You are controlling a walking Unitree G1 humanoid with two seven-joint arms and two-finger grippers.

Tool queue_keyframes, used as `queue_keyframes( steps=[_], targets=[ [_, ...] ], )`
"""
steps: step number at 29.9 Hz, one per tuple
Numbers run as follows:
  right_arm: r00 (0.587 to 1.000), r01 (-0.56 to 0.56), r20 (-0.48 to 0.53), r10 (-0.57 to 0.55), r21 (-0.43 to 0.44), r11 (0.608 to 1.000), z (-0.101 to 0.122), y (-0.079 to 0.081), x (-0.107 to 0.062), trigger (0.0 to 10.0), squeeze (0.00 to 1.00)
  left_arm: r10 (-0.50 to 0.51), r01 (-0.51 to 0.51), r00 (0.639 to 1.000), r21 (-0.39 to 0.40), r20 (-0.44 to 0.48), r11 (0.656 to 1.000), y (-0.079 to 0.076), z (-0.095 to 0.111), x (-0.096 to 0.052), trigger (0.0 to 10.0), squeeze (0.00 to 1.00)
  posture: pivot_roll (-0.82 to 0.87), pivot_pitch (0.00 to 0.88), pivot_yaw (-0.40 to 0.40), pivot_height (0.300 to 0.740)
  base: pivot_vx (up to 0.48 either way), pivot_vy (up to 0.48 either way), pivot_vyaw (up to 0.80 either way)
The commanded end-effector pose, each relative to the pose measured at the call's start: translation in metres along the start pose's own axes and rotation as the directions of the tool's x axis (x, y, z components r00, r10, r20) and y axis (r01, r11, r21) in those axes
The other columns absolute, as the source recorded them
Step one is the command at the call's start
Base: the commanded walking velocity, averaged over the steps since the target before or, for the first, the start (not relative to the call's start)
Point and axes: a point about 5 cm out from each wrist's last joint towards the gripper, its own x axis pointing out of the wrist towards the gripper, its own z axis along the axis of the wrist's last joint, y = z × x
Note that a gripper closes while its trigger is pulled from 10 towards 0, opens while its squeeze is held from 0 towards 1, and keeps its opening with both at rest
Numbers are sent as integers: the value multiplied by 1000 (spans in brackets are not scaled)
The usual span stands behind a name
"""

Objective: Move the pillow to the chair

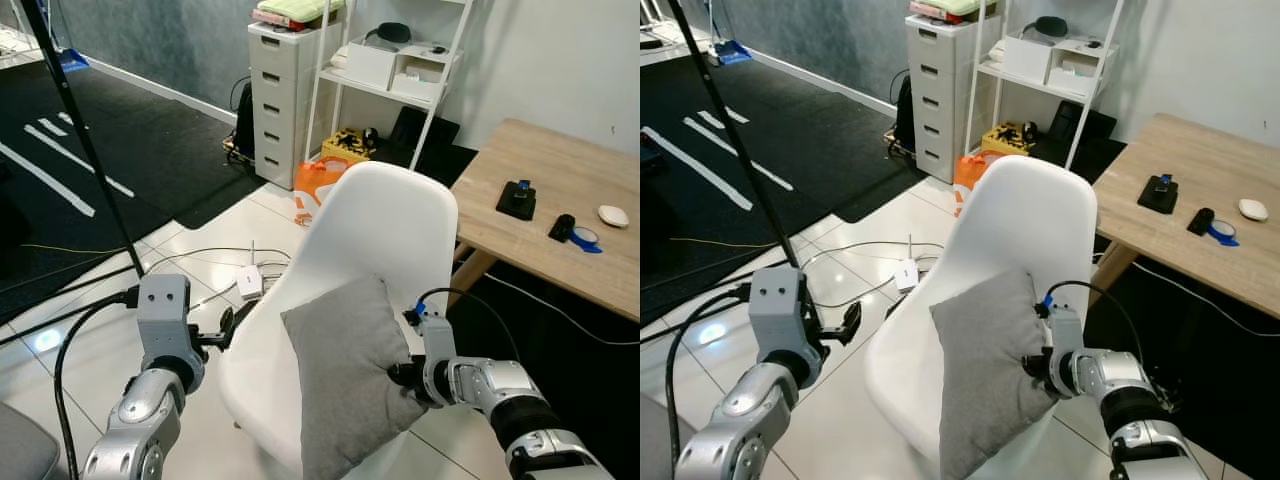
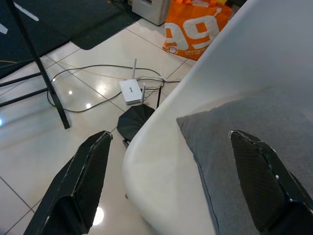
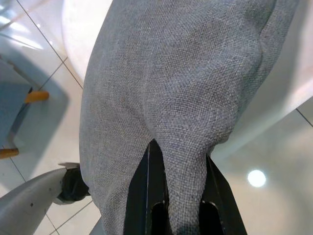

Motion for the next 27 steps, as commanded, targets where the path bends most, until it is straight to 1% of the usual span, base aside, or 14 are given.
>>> queue_keyframes(
  steps=[1,3,6,12,14,15,16,17,20,21,22,23,25,27],
  targets=[
    [1000,14,24,-13,-20,1000,7,1,0,10000,0,-5,5,1000,8,-14,1000,2,-1,-2,10000,0,-160,108,-23,670,0,0,0],
    [999,25,33,-24,-19,1000,8,-1,-1,10000,0,-8,9,1000,13,-16,1000,1,-1,-2,10000,0,-161,108,-22,665,0,0,0],
    [997,14,78,-13,-14,1000,12,-2,-2,10000,0,-15,15,1000,18,-18,1000,0,-1,-1,10000,0,-160,109,-22,655,0,0,0],
    [996,13,92,-12,-9,1000,13,-3,-3,10000,0,-22,22,1000,19,-20,1000,-1,-1,-1,10000,0,-159,105,-22,645,0,0,0],
    [996,29,86,-29,-7,1000,11,-5,-2,10000,0,-25,26,999,20,-21,999,-1,0,-1,10000,0,-155,102,-21,640,0,0,0],
    [995,75,73,-75,0,997,7,-10,-2,10000,0,-30,30,999,22,-21,999,-1,0,-1,10000,0,-153,98,-19,635,0,0,0],
    [995,75,73,-75,0,997,7,-10,-2,10000,0,-30,30,999,22,-21,999,-1,0,-1,10000,0,-153,98,-19,635,0,0,0],
    [992,111,64,-112,8,994,5,-14,-3,10000,0,-35,35,999,26,-21,999,-1,0,-1,10000,0,-153,95,-16,630,0,0,0],
    [989,139,57,-140,17,990,3,-17,-3,10000,0,-41,42,999,29,-23,999,-2,1,-1,10000,0,-151,93,-14,625,0,0,0],
    [986,158,55,-159,28,987,0,-20,-3,10000,0,-49,50,999,33,-23,998,-3,1,-1,10000,0,-151,91,-11,620,0,0,0],
    [985,158,66,-162,53,986,-2,-22,-3,10000,0,-55,55,998,35,-22,998,-4,2,0,10000,0,-149,88,-9,615,0,0,0],
    [985,158,66,-162,53,986,-2,-22,-3,10000,0,-55,55,998,35,-22,998,-4,2,0,10000,0,-149,88,-9,615,0,0,0],
    [982,159,89,-167,92,983,-4,-25,-3,10000,0,-60,61,998,37,-20,997,-5,3,0,10000,0,-144,88,-8,605,0,0,0],
    [979,165,103,-177,114,980,-5,-27,-3,10000,0,-62,63,998,38,-20,997,-5,4,0,10000,0,-142,87,-5,600,0,0,0]
  ],
)
